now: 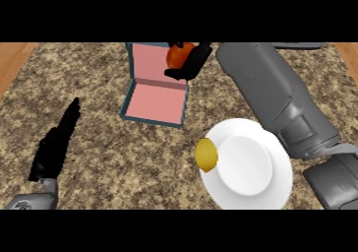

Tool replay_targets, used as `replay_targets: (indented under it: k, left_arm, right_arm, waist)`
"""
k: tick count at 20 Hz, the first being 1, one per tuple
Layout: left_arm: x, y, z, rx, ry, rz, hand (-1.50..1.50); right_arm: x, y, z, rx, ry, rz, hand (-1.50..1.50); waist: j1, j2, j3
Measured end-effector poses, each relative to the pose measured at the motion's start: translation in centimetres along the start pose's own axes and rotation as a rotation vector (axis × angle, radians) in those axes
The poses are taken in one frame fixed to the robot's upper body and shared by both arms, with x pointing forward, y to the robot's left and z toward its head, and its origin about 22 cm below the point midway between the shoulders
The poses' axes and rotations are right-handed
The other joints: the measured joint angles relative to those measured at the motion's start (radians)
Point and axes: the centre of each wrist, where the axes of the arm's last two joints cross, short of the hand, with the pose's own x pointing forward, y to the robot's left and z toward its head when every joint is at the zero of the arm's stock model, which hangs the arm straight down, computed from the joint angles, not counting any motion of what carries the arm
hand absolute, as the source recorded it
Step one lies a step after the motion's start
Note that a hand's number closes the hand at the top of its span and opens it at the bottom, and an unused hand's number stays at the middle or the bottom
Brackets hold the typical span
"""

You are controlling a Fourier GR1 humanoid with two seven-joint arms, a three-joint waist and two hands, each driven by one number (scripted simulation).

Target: Pick the tomato from the plate and place it in the cardboard box

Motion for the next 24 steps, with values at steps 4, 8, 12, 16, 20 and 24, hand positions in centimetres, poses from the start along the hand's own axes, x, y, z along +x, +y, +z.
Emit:
replay_targets:
  k: [4, 8, 12, 16, 20, 24]
  left_arm:
    - [0.4, -0.1, -0.3, -0.004, -0.007, -0.001, 0.0]
    - [0.7, -0.8, -0.5, -0.022, -0.016, -0.001, 0.0]
    - [1.3, -1.6, -0.4, -0.047, -0.034, -0.005, 0.0]
    - [1.2, -1.7, -0.6, -0.065, -0.041, -0.003, 0.0]
    - [1.5, -2.1, -1.0, -0.066, -0.047, -0.005, 0.0]
    - [1.9, -2.2, -1.2, -0.076, -0.055, -0.006, 0.0]
  right_arm:
    - [0.8, 2.5, -1.8, 0.056, 0.032, 0.012, 1.5]
    - [0.9, 4.2, -2.4, 0.088, 0.083, 0.039, 1.5]
    - [-0.1, 5.7, -1.8, 0.109, 0.167, 0.038, -1.5]
    - [-0.8, 6.6, -1.3, 0.109, 0.217, 0.014, -1.5]
    - [-1.2, 7.1, -0.9, 0.087, 0.221, -0.035, -1.5]
    - [-1.8, 7.4, -0.3, -0.025, 0.221, -0.158, -1.5]
  waist:
    - [0.008, 0.003, 0.0]
    - [0.028, 0.006, -0.001]
    - [0.055, 0.01, -0.001]
    - [0.075, 0.016, -0.001]
    - [0.084, 0.019, -0.001]
    - [0.093, 0.022, 0.0]
